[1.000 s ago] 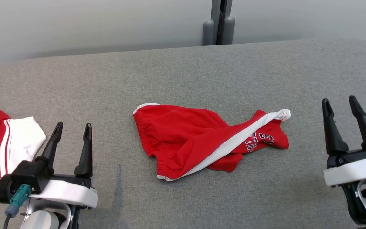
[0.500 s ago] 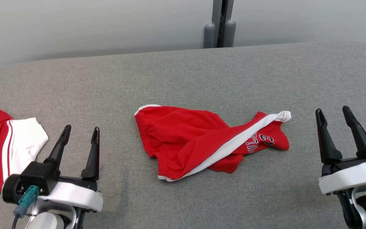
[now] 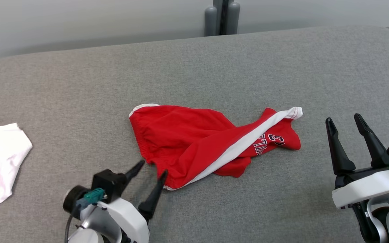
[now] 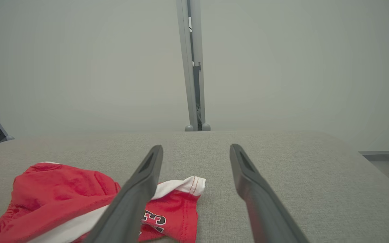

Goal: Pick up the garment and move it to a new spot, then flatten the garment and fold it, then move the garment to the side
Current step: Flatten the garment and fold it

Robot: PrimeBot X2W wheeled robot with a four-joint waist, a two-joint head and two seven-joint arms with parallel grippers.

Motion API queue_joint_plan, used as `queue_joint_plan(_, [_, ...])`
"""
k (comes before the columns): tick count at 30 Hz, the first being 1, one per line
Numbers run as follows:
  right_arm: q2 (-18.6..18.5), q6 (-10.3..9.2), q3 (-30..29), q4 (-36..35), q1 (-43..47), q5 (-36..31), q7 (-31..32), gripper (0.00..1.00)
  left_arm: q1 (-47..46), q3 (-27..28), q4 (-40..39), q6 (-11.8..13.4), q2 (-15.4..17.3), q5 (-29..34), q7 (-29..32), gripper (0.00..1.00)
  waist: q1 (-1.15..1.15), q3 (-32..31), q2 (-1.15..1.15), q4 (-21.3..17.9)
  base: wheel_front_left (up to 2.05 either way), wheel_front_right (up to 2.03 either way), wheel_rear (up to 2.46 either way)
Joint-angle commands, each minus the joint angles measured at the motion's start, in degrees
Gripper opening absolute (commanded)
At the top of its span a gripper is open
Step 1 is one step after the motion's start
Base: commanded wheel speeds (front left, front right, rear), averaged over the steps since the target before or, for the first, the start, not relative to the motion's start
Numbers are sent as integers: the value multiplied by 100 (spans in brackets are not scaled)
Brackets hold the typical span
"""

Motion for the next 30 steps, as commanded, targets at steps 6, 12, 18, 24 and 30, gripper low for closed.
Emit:
queue_joint_plan(6, [11,1,-2,49,-74,53,-36,100,161,-117,97,-237,-81,-426,376,92,0,139,0,-97,0,0,0])
queue_joint_plan(12, [33,1,4,93,-112,94,-75,100,45,-21,-96,-414,-131,-685,213,0,0,182,0,-91,0,0,0])
queue_joint_plan(18, [30,1,-151,87,-51,87,-73,100,294,160,-964,-284,17,-799,138,0,0,197,0,29,0,0,0])
queue_joint_plan(24, [83,1,-323,26,-57,72,-33,100,606,370,-1898,36,224,-871,302,0,0,282,0,139,0,0,0])
queue_joint_plan(30, [129,1,-365,7,-179,74,-17,100,409,624,-1970,193,245,-967,333,0,0,402,0,71,0,0,0])
